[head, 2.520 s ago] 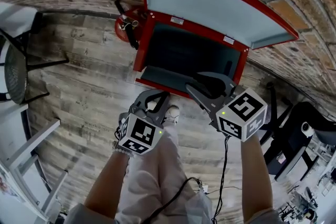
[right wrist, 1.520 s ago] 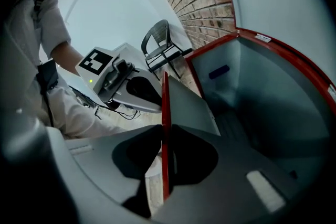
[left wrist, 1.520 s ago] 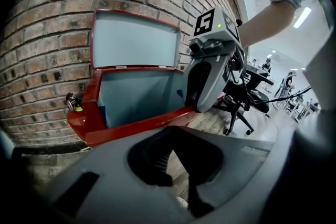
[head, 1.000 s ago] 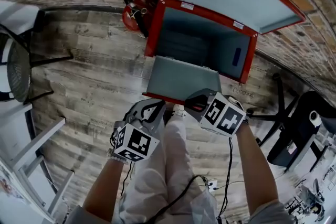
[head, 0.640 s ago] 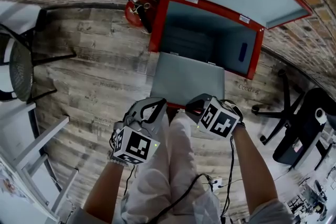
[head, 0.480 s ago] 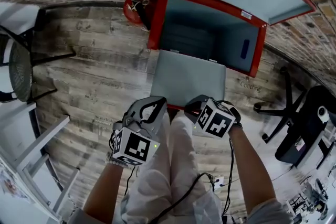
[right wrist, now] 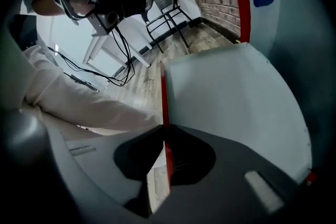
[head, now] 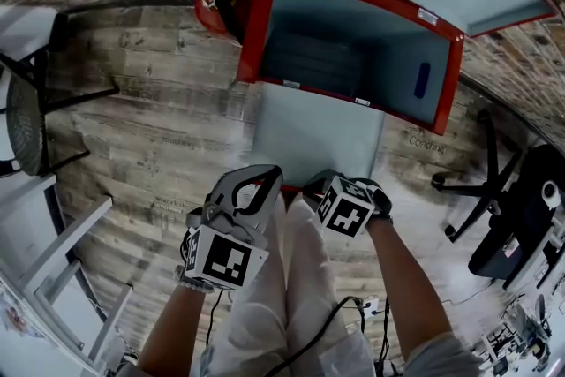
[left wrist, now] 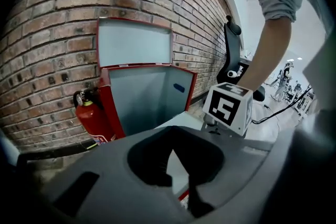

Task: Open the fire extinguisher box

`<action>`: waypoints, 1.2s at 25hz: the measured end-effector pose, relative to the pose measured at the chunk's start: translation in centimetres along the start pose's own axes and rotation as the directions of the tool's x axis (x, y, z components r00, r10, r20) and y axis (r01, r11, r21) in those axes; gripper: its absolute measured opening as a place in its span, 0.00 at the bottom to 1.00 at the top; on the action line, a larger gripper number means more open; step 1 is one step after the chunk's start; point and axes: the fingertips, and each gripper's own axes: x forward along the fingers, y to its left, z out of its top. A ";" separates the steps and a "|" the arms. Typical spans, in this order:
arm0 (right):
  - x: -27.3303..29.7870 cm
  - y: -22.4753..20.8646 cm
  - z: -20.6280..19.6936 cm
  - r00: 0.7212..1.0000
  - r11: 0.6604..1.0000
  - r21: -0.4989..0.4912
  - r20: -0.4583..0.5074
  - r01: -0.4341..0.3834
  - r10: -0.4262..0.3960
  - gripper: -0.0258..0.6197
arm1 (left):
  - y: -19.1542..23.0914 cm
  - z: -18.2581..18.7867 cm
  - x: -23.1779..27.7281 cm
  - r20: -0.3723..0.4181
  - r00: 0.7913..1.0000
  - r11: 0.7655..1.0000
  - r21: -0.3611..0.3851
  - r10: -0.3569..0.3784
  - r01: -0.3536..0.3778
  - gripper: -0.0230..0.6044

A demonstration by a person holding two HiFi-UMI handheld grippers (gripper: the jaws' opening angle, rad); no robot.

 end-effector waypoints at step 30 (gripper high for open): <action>14.0 -16.2 -4.6 0.940 0.943 0.019 -0.089 0.331 -0.329 0.07 | 3.3 -3.6 8.4 -0.019 0.999 0.999 0.023 -0.044 0.045 0.04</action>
